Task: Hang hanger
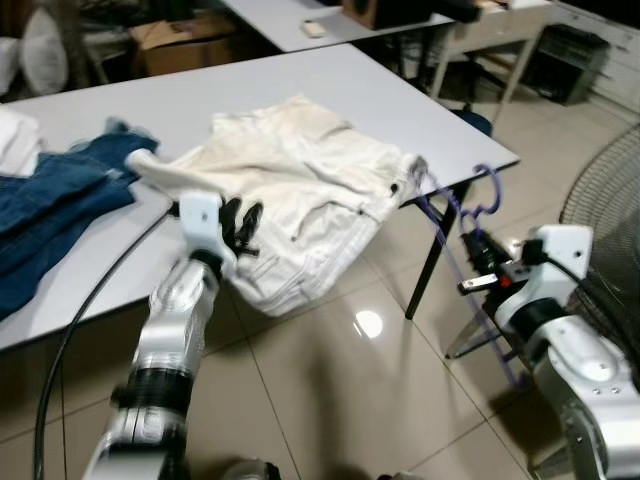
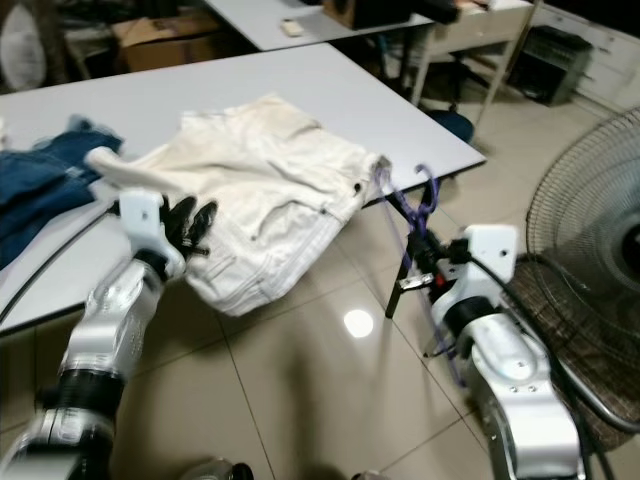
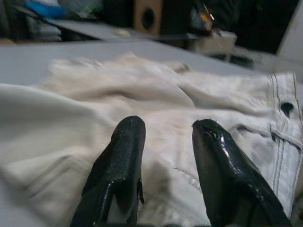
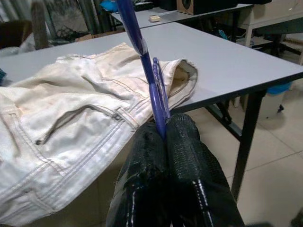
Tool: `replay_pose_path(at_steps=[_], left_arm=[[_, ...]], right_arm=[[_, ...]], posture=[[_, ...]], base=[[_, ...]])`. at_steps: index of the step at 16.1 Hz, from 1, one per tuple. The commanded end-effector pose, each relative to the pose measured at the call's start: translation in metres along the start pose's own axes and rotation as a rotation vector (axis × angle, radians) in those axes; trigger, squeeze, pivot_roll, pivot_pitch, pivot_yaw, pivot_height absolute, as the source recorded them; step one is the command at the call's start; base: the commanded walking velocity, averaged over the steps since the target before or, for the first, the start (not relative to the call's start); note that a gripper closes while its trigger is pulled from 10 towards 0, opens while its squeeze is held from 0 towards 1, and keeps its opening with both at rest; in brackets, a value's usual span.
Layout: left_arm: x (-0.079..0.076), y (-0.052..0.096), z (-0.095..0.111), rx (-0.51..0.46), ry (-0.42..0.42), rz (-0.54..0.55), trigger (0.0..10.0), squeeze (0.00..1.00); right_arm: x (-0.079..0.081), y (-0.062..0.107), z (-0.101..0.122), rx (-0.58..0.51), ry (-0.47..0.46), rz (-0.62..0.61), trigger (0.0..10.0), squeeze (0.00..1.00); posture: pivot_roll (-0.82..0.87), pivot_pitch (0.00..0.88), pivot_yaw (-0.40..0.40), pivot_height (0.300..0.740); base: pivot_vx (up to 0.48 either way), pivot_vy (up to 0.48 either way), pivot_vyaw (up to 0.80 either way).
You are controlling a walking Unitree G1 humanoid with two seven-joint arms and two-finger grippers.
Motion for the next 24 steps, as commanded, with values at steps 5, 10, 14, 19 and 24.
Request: replay_pose_path(at_steps=[5, 10, 14, 19, 24], left_arm=[[-0.031, 0.034, -0.003, 0.038, -0.014, 0.033, 10.0, 0.00], [-0.055, 0.038, -0.013, 0.097, -0.050, -0.030, 10.0, 0.00], [-0.067, 0.036, -0.015, 0.109, 0.005, -0.048, 10.0, 0.00], [-0.074, 0.042, -0.011, 0.088, -0.061, -0.093, 10.0, 0.00], [-0.074, 0.041, -0.014, 0.104, -0.060, -0.111, 10.0, 0.00]], right_arm=[[-0.017, 0.005, -0.021, 0.053, -0.005, -0.072, 10.0, 0.00], [-0.032, 0.002, -0.008, 0.020, 0.035, -0.135, 10.0, 0.00], [-0.037, 0.012, -0.015, 0.061, -0.048, -0.124, 10.0, 0.00], [-0.020, -0.004, -0.010, 0.040, 0.006, -0.100, 10.0, 0.00], [-0.025, -0.001, -0.017, 0.049, -0.014, -0.166, 10.0, 0.00]], posture=[[-0.08, 0.019, 0.004, 0.740], [-0.12, 0.032, 0.017, 0.740], [-0.12, 0.010, 0.010, 0.740], [-0.08, 0.005, -0.039, 0.740], [-0.10, 0.005, -0.003, 0.740]], base=[[0.000, -0.480, 0.41], [0.000, -0.480, 0.10], [0.000, -0.120, 0.00], [0.000, 0.000, 0.00], [0.232, 0.000, -0.30]])
Point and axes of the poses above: a point about 5 cm out from each wrist's last joint towards the gripper, its own y axis pointing back from the gripper into the wrist, its own z axis along the axis of the wrist's last joint, x = y × z, the point moved 6 cm from there along -y, pointing out of the wrist towards the gripper, and after that the axes turned 2 degrees about -y, right-handed, at the moved point
